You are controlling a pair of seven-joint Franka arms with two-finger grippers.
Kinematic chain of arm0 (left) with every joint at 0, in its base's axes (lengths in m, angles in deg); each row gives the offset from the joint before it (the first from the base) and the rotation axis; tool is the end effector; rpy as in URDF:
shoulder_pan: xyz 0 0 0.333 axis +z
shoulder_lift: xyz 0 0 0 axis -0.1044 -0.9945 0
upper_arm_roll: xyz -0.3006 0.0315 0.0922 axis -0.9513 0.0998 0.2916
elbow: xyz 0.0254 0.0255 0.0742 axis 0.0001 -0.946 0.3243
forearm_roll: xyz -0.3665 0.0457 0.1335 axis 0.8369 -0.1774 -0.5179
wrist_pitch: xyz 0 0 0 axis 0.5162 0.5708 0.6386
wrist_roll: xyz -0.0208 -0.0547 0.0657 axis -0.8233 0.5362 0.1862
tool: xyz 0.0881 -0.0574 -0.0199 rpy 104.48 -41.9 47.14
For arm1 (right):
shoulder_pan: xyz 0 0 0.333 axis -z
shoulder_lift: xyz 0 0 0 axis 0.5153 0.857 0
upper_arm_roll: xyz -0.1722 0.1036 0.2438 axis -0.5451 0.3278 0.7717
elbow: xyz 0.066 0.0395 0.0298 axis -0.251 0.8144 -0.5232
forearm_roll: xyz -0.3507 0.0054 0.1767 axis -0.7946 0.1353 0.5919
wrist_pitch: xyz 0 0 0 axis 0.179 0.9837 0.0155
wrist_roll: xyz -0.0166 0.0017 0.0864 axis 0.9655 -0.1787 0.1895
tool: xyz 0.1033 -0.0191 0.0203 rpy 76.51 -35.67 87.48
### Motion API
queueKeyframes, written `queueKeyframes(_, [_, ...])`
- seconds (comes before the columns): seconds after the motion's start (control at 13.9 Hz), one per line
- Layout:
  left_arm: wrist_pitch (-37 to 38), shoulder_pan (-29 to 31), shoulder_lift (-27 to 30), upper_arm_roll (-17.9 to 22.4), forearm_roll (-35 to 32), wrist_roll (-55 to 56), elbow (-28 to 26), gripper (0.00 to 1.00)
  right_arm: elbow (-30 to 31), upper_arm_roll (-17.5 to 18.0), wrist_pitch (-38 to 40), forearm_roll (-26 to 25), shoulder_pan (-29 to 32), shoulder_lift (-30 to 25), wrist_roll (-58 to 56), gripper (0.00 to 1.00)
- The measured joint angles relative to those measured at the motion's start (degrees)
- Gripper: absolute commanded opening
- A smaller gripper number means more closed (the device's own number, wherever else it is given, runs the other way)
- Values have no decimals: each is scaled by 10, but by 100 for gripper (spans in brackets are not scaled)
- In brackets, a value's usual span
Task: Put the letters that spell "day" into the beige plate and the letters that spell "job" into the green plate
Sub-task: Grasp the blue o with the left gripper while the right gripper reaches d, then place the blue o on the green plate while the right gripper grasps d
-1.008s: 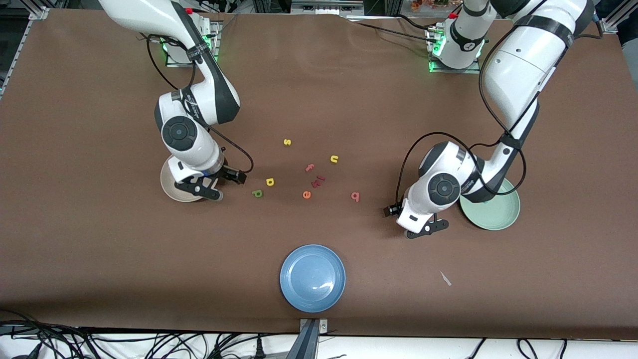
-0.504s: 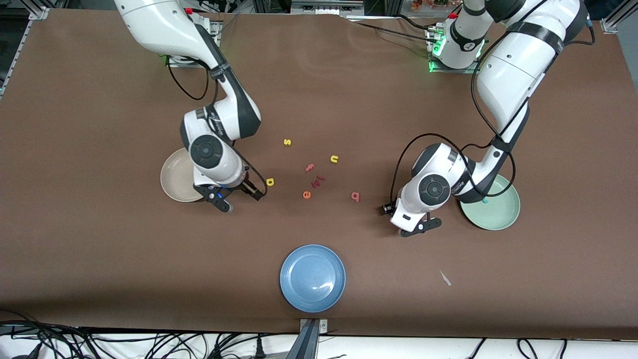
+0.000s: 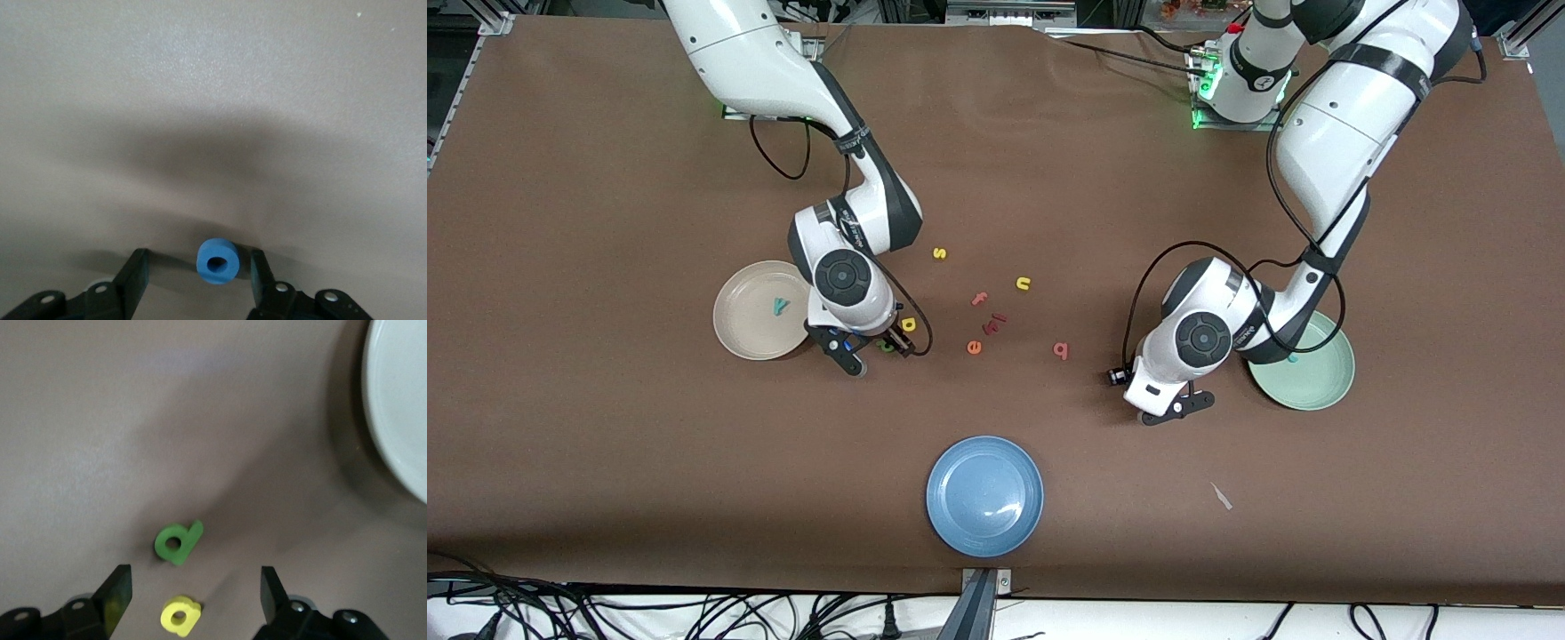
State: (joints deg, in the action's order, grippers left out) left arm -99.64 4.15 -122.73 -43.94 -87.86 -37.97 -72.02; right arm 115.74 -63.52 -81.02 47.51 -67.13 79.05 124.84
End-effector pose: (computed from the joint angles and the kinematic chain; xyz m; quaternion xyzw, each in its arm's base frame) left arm 0.6486 -0.2574 0.1689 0.9838 0.1691 -0.0568 0.0148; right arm 0.5890 0.3271 0.2023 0.9236 -0.3802 -0.0269 0.0420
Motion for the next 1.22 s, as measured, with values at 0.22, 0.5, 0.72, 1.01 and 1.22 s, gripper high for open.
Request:
queueKeyframes(0.22, [0, -2, -4, 0, 0, 4, 9, 32, -1, -12, 0, 0, 2, 1, 1, 84])
queueKeyframes(0.5, [0, -2, -4, 0, 0, 4, 15, 11, -10, -13, -3, 0, 1, 19, 4, 81])
queueKeyframes(0.72, [1, 2, -4, 3, 0, 1, 24, 10, -16, -13, -13, 0, 0, 29, 7, 76])
queueKeyframes(1.01, [139, 40, 45, 3, -1, -121, 46, 13, -17, -12, -23, 0, 0, 35, 10, 41])
queueKeyframes(1.22, [233, 104, 90, 2, -1, -239, 42, 14, -19, -10, -31, 0, -1, 35, 28, 22])
